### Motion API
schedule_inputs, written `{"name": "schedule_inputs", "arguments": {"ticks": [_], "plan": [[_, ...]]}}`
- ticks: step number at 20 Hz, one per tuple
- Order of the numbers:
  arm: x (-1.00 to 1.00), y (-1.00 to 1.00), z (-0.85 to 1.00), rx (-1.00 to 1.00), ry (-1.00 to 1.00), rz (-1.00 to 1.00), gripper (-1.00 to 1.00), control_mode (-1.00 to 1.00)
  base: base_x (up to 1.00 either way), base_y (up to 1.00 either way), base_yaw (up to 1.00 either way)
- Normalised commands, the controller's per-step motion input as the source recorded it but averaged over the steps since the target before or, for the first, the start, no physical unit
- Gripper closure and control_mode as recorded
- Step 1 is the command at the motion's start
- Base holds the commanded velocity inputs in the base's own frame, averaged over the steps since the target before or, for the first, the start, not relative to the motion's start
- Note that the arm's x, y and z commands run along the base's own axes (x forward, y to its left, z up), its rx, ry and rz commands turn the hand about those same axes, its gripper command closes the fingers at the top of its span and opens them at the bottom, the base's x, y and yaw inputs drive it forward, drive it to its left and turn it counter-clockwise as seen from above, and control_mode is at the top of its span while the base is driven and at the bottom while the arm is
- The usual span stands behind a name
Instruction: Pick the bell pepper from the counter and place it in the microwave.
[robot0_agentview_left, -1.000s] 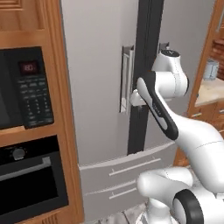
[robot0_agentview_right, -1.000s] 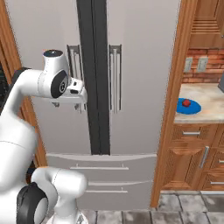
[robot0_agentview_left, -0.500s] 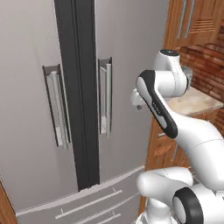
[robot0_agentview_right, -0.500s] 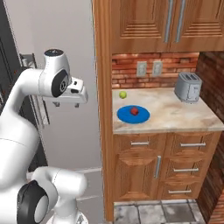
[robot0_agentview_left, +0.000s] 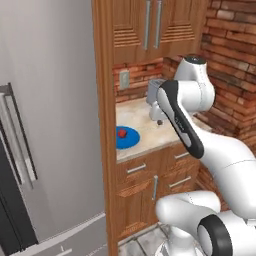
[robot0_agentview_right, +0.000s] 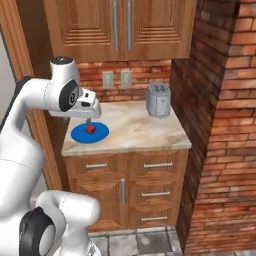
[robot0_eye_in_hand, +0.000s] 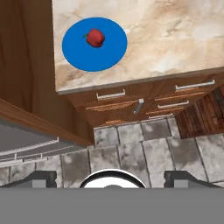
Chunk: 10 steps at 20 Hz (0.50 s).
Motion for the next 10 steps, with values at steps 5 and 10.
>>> {"name": "schedule_inputs", "arguments": {"ticks": [5,10], "plan": [[0.00,0.00,0.00,0.00,0.00,0.00,-1.00,1.00,0.23,-0.95,0.26],[0.00,0.00,0.00,0.00,0.00,0.00,-1.00,1.00,0.23,-0.62,0.42]]}}
